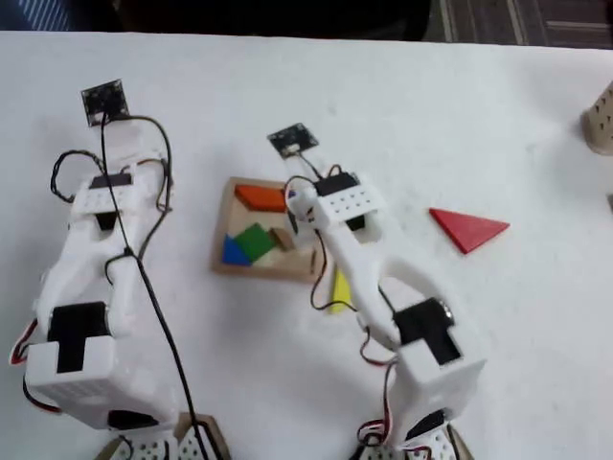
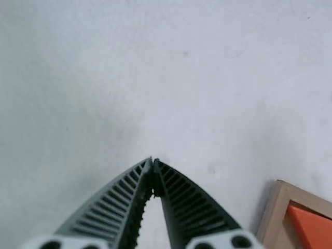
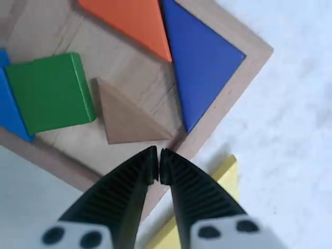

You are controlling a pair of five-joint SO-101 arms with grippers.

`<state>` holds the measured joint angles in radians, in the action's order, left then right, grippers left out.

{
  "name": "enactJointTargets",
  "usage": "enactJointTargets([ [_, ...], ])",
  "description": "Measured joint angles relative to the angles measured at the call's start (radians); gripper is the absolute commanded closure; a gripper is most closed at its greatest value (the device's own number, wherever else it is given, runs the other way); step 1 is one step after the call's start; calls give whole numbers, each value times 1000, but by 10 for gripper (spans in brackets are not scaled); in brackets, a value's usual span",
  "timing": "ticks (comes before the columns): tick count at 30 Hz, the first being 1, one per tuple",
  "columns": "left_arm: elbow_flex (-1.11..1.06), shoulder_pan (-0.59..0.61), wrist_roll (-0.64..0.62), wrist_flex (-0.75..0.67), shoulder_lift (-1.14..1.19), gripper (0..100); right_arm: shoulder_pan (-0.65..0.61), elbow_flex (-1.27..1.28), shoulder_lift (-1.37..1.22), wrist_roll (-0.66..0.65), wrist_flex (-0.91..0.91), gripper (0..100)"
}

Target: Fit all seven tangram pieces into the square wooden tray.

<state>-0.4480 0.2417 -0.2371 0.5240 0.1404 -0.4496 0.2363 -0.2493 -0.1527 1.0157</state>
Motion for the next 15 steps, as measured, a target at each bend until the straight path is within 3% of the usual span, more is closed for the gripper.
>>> enactJointTargets([
  [15,0,0,0,0,0,977,5,-121,-120,0,-6,981],
])
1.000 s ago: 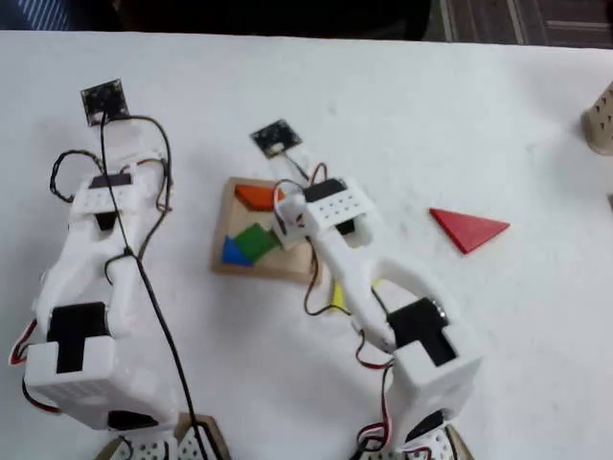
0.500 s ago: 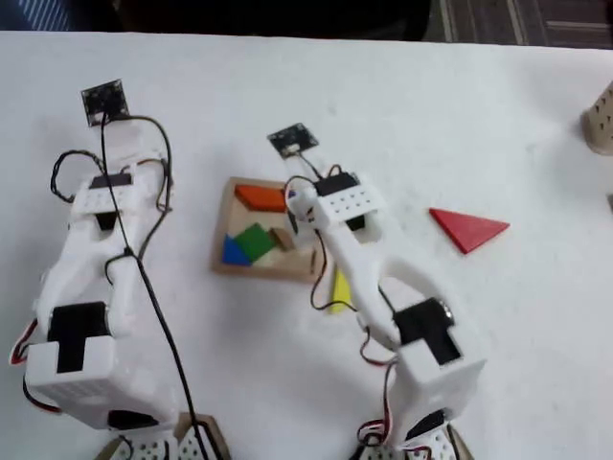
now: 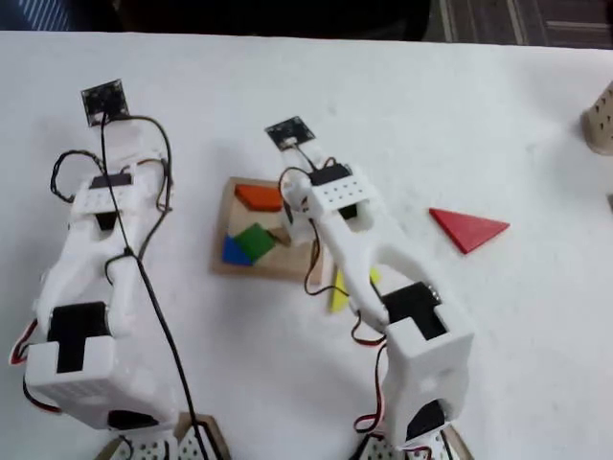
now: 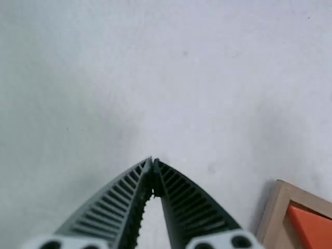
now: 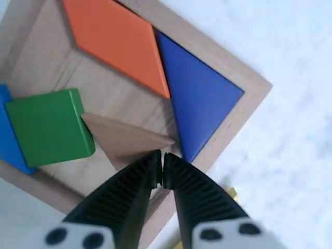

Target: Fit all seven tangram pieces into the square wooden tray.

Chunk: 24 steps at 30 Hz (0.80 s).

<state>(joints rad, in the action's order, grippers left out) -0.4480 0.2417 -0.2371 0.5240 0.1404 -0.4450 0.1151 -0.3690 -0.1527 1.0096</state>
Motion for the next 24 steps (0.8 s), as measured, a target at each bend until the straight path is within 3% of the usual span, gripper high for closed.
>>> enactJointTargets([
  [24,0,0,0,0,0,977,-54,-3,-3,52,-104,981],
])
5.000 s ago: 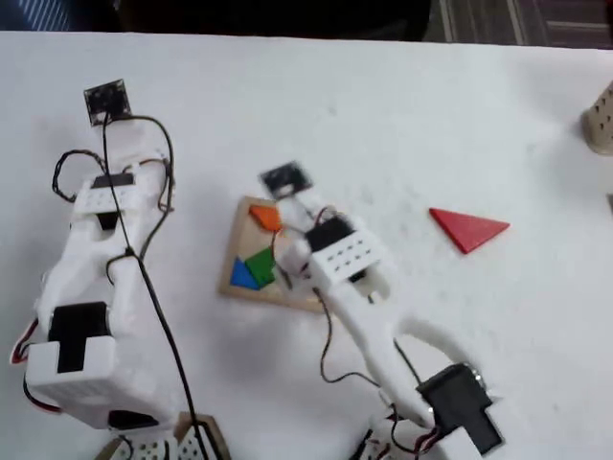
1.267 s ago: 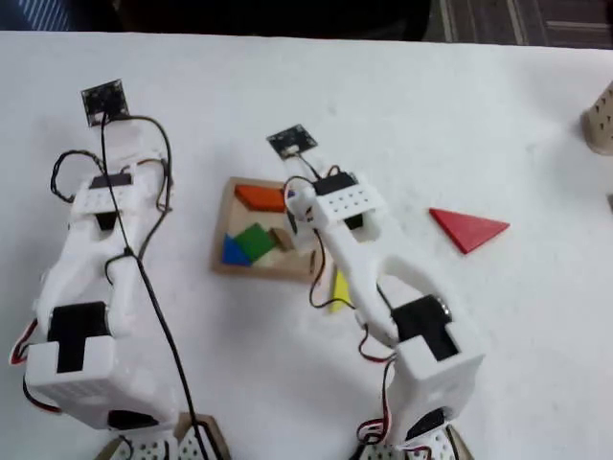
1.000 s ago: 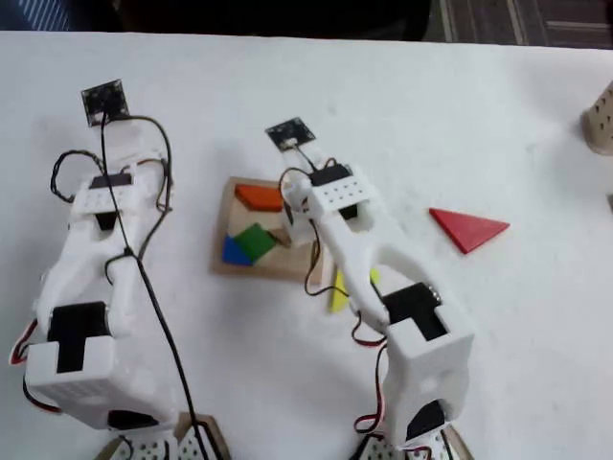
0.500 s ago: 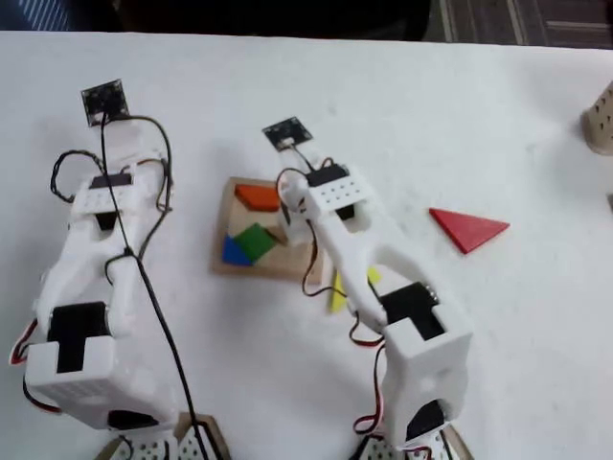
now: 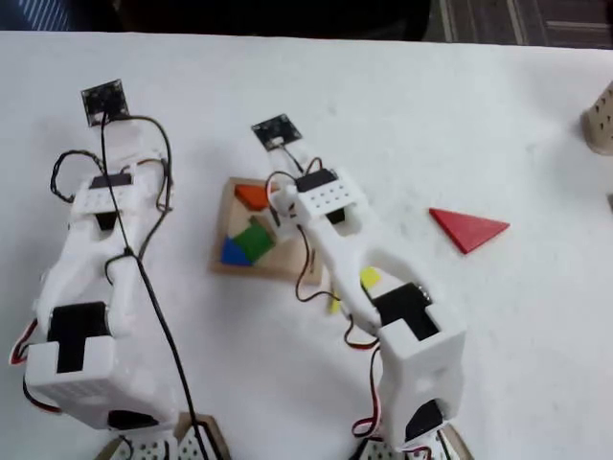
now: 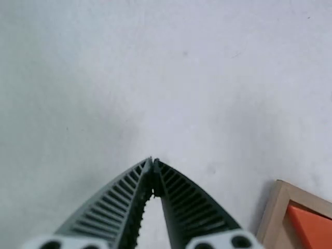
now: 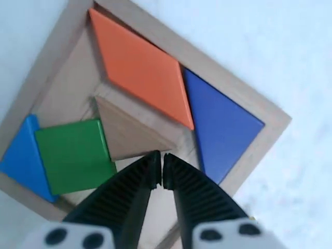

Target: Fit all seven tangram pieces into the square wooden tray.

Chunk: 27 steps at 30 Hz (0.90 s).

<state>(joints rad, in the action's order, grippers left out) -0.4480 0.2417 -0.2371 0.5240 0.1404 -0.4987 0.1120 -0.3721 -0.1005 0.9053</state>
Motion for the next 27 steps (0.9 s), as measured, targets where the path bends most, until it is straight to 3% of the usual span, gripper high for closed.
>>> enactJointTargets([
  [16,0,0,0,0,0,977,0,2,-6,0,-55,981],
  [27,0,3,0,0,0,977,-43,2,-6,0,66,981],
])
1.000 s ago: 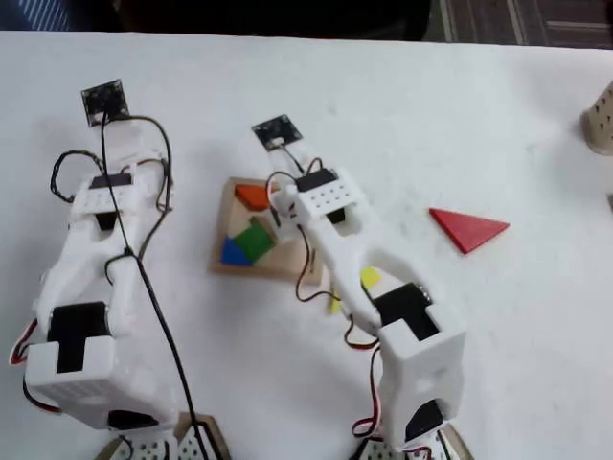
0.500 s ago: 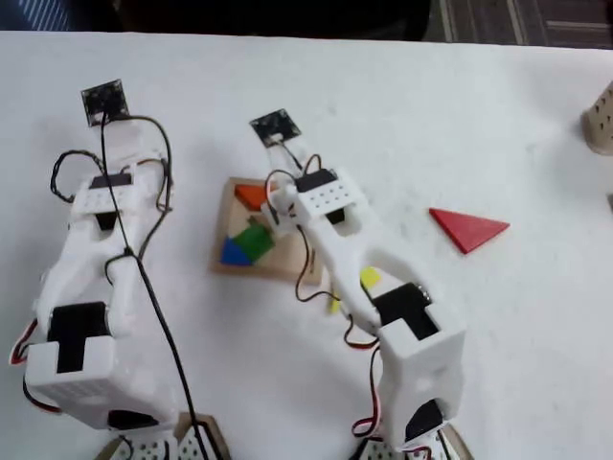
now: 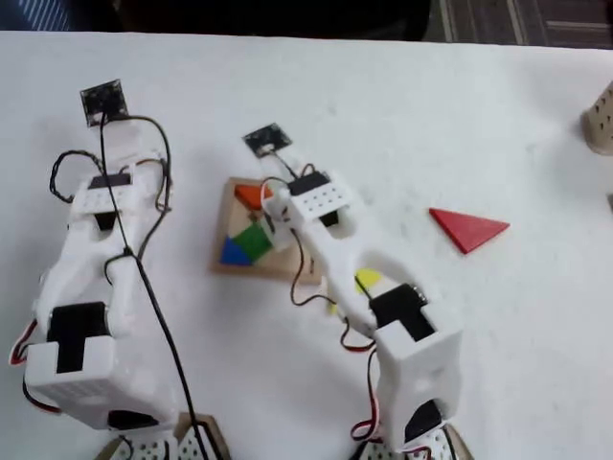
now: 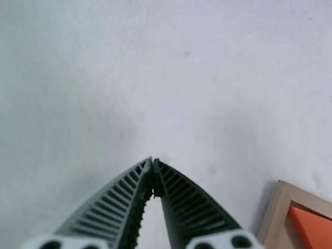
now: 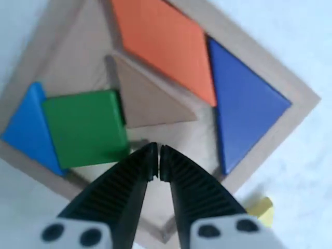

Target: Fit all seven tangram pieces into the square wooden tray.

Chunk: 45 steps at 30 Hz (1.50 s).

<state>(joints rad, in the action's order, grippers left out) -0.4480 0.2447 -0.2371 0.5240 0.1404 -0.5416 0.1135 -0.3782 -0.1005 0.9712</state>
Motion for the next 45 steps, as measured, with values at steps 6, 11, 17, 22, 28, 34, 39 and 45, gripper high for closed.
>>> enactJointTargets([
  [6,0,0,0,0,0,977,-23,0,0,0,-28,981],
  [11,0,0,0,0,0,977,-25,0,0,3,-72,981],
  [17,0,0,0,0,0,977,2,0,0,5,-97,981],
  [22,0,0,0,0,0,977,20,0,0,5,-106,981],
  [28,0,0,0,0,0,977,20,0,0,5,-106,981],
  [34,0,0,0,0,0,977,-14,17,138,5,-18,981],
  [39,0,0,0,0,0,977,-114,158,189,5,-149,978],
  [45,0,0,0,0,0,977,-115,275,189,5,-416,977],
])
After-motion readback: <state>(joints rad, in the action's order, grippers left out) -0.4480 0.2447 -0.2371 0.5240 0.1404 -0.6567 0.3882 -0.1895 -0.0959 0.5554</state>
